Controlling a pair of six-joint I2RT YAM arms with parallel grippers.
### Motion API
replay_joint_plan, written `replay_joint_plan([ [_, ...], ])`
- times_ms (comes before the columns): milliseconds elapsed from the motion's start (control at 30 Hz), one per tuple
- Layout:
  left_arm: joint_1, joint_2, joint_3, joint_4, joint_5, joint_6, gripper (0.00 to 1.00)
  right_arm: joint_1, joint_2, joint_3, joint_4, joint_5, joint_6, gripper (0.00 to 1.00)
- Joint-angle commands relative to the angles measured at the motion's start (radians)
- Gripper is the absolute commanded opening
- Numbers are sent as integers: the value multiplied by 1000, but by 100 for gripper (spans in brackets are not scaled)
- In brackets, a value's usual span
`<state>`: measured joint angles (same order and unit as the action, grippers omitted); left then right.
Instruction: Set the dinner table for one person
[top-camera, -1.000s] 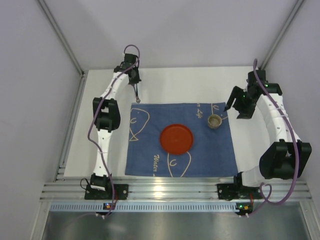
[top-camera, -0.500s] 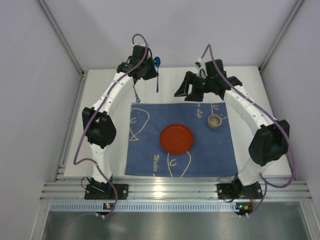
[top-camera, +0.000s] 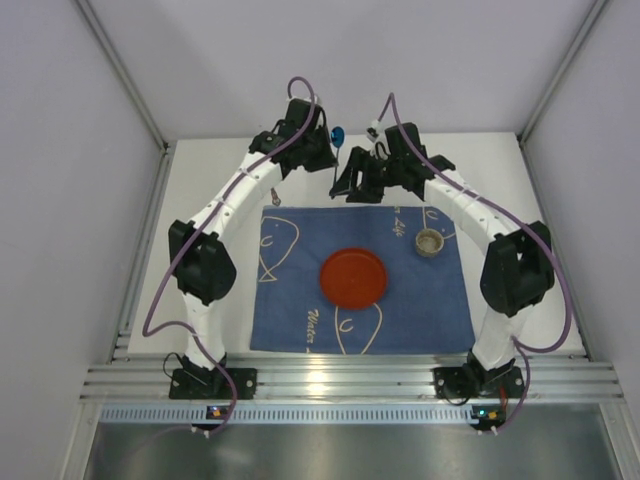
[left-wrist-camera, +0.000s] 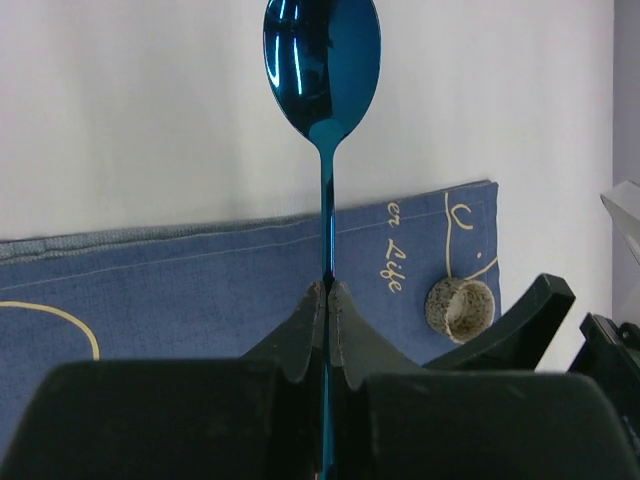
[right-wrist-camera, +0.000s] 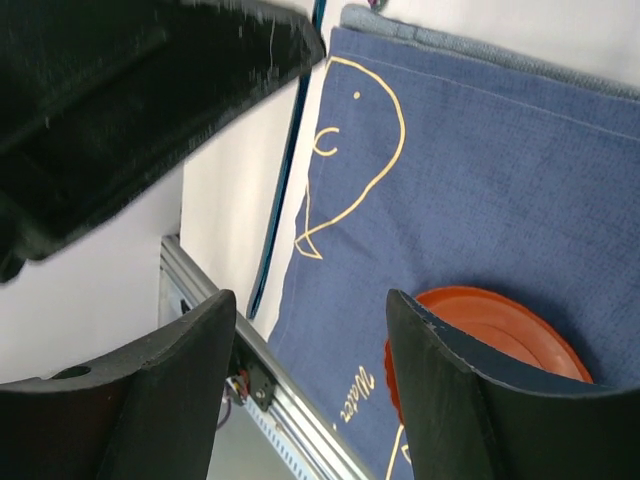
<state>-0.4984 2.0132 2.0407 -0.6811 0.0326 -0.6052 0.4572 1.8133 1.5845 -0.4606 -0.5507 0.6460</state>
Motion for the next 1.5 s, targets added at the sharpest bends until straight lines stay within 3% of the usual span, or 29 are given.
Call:
replay_joint_plan([
  [0, -31, -88, -14, 3, -7, -15, 0, 3, 0, -7, 97, 15, 26, 62],
  [100, -40, -90, -24, 11, -3, -22, 0, 1, 6, -15, 115, 14, 35, 60],
  [167, -43, -85, -16, 11, 3, -25, 0, 4, 14, -15, 122, 12, 37, 52],
  [200, -43, -79, -7, 11, 6, -27, 0, 5, 15, -15, 122, 11, 37, 45],
  [300, -45, -71, 6, 6, 7, -24, 0, 5, 11, -34, 122, 18, 32, 4],
  [433, -43, -62, 7, -9, 3, 2, 1, 1, -54, -87, 120, 28, 7, 0],
  [467, -45, -56, 9, -17, 0, 7, 26, -3, -69, -124, 114, 26, 4, 0],
  [567, -43, -54, -3, -49, -20, 39, 62, -32, -150, -237, 111, 29, 6, 0],
  [600, -43, -73, -40, -48, -23, 59, 98, -60, -188, -273, 109, 32, 12, 0],
  [767, -16, -142, -236, 1, -112, 91, 98, -132, -239, -479, 28, -6, -19, 0],
  [1000, 132, -214, -436, 64, -66, 76, 98, -166, -411, -647, -79, 44, -89, 0],
  [1233, 162, -177, -438, 60, -39, 94, 98, -184, -442, -725, -190, 67, -100, 0],
  [1467, 162, -131, -432, 63, 7, 97, 97, -183, -549, -883, -176, 67, -59, 0],
])
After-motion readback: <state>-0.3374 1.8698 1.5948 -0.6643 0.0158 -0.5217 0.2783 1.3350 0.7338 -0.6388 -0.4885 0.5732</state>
